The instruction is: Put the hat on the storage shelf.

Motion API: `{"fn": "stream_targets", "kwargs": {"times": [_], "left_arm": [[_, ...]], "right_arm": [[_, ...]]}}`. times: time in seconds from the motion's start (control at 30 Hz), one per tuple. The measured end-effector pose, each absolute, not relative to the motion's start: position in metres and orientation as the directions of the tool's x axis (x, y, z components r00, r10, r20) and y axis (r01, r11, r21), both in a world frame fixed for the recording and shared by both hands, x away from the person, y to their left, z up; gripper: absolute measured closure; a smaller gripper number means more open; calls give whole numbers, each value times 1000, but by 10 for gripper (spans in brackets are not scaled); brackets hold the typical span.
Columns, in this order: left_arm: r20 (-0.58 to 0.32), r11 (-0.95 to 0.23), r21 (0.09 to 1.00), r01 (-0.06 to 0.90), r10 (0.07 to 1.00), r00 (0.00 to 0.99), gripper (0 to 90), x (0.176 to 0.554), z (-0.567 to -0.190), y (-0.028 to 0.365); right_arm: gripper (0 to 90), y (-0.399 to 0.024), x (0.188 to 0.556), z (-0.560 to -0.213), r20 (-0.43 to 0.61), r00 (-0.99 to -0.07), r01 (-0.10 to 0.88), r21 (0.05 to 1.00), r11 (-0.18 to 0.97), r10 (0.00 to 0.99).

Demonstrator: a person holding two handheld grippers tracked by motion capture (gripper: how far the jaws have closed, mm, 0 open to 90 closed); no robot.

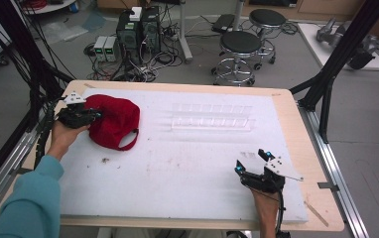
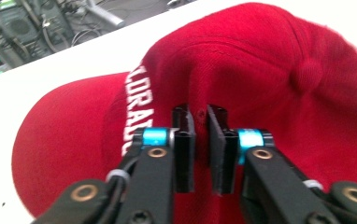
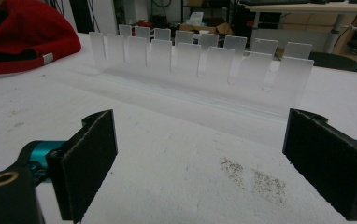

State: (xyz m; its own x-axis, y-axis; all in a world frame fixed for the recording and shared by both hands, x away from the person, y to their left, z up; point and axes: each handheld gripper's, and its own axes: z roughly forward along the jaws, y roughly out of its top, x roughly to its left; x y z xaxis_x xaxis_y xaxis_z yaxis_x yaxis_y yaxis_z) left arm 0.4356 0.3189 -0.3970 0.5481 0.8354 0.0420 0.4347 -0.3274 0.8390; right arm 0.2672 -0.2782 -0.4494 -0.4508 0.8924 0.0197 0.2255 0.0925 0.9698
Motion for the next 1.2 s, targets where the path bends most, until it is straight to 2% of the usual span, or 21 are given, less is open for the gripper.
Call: {"fn": "stream_targets", "kwargs": {"times": [0.07,0.47,0.8,1.2], "left_arm": [[19,-299,841,452,850,526,856,434,-396,319],[-19,-237,859,453,871,491,868,421,-384,309],[-98,-140,874,465,887,451,868,392,-374,296],[-124,-108,904,414,859,496,869,353,-357,273]], "right_arm": [[89,-278,267,-449,18,-451,225,970,94,892],[89,-278,267,-449,19,-449,225,970,93,893],[89,-278,267,-449,22,-449,227,970,91,893],[89,-278,267,-449,14,-449,223,970,97,894]]}}
